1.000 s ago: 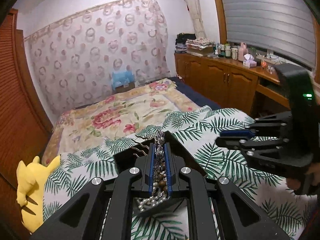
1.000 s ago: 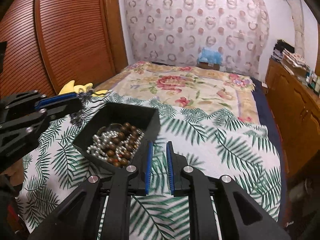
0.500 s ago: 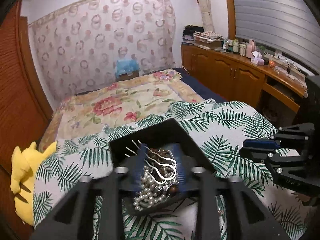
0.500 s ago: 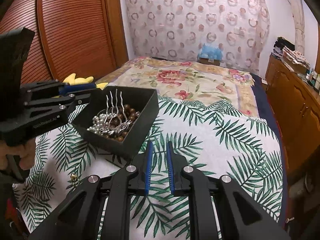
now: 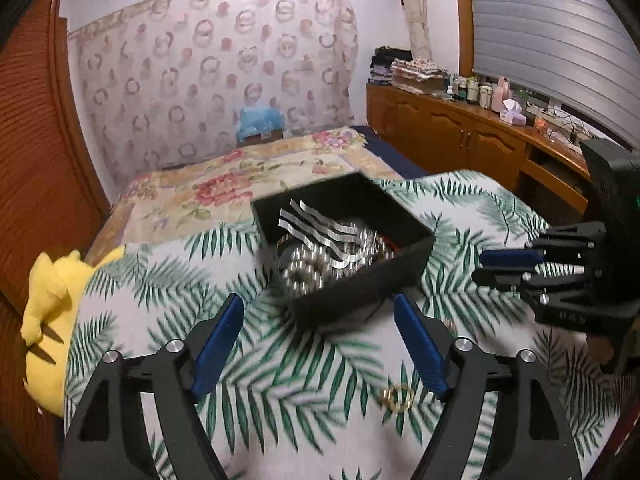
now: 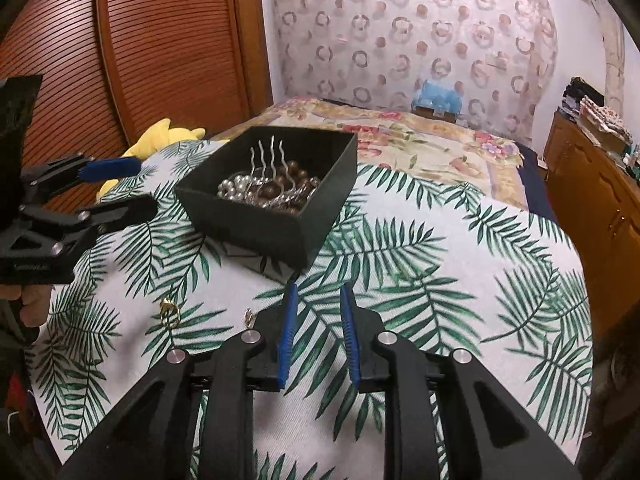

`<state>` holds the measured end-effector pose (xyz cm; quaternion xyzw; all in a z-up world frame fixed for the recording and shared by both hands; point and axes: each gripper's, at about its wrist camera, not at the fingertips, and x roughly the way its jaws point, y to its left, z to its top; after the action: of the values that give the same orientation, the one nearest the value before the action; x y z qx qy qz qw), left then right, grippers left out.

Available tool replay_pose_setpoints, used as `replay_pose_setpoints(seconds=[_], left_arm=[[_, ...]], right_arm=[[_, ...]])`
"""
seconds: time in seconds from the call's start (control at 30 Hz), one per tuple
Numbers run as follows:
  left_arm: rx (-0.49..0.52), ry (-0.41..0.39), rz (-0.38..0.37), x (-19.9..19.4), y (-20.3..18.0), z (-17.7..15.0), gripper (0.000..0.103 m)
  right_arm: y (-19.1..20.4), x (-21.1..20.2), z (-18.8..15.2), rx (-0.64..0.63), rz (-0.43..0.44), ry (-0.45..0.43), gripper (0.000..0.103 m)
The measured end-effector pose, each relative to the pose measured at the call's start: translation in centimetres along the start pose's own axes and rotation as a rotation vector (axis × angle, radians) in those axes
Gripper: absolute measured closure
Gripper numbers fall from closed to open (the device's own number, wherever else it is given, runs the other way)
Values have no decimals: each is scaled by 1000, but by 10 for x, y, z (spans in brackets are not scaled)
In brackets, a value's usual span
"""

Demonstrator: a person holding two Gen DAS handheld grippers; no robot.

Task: Organize jewelry
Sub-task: 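Grasp a small silver earring with the right tool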

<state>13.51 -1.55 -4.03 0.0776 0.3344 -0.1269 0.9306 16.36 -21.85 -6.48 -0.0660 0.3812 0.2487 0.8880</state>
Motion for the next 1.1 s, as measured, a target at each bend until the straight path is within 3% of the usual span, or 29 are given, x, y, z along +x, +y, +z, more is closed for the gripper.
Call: replay_pose_setpoints(seconds=[0.5,0.9,0.97,1.1], left_arm=[[-34,95,-38,6,0,-48,23],[-40,123,-43,9,1,-54,23],[-42,128,-53,9,-1,-55,23],[-33,134,-73,11,-7,-54,23]], right_arm=[[37,20,-7,-75,79,65,75],[47,35,-5,-133,35,117,75],[46,35,-6,-139,31,116,89],[42,29,-9,-121,50,108,91]])
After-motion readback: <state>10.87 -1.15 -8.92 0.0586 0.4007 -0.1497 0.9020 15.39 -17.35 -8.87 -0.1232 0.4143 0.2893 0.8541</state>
